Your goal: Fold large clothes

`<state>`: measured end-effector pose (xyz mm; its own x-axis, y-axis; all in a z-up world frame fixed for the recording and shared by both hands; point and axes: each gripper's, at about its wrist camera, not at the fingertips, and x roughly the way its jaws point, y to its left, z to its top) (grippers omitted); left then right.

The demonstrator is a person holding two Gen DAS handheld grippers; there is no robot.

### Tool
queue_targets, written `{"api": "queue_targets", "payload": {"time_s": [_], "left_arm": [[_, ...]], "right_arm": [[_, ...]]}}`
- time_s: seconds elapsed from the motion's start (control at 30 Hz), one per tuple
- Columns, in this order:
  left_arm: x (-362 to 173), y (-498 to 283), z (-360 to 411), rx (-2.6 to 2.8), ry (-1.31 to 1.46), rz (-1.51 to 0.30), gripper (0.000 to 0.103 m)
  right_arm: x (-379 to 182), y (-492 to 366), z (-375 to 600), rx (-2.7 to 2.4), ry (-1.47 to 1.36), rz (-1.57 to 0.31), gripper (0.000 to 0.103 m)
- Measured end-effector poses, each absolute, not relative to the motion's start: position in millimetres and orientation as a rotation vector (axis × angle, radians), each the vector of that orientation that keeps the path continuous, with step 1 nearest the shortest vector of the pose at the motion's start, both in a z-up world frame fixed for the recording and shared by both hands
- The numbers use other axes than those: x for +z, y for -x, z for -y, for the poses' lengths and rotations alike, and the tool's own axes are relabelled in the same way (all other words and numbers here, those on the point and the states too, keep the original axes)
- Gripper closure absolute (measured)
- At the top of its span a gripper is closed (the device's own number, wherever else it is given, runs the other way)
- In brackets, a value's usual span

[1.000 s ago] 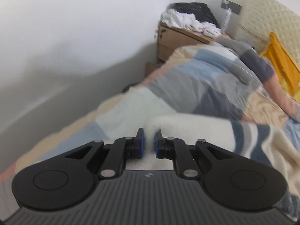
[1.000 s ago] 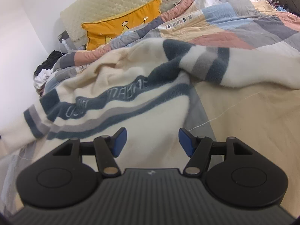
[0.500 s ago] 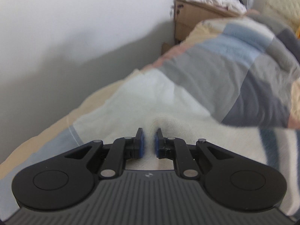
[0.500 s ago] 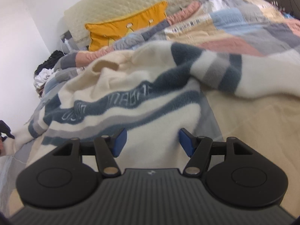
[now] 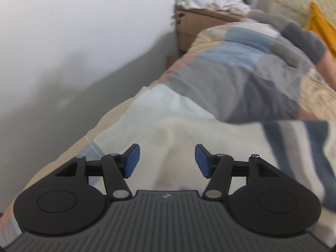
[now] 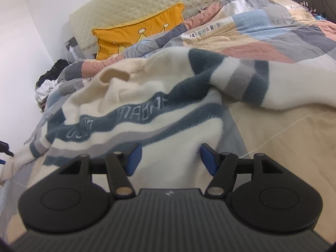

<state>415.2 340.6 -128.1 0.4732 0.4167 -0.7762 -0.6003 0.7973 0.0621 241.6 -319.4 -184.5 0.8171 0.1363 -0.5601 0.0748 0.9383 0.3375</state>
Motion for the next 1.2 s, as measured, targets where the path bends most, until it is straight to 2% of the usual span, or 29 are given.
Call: {"api": "queue_targets", "payload": {"time_s": [0.3, 0.47, 0.63, 0.8, 1.2], "left_arm": [[-79.2, -346.7, -239.4, 0.327, 0.267, -0.844, 0.039], [-75.4, -306.2, -168.1, 0.187, 0.259, -0.870, 0.039], [-81.4, -274.6, -107.0, 0.063, 0.230, -0.898, 0.039], [-99.7, -250.2, -76.5, 0.001, 0.323, -0.907, 0.039], [-162.9, -228.0, -77.1, -0.008, 0.414, -0.985, 0.039]], "right_arm": [[-170.9, -217.1, 321.0, 0.029, -0.345, -0.588, 0.038], [-162.0, -192.1, 324.6, 0.042, -0.382, -0.584, 0.038], [-161.2, -172.1, 331.8, 0.030, -0.430, -0.595, 0.038], [-161.7, -162.4, 335.7, 0.034, -0.438, -0.616, 0.038], [-174.2, -155.9, 325.1, 0.076, -0.381, -0.760, 0.038]]}}
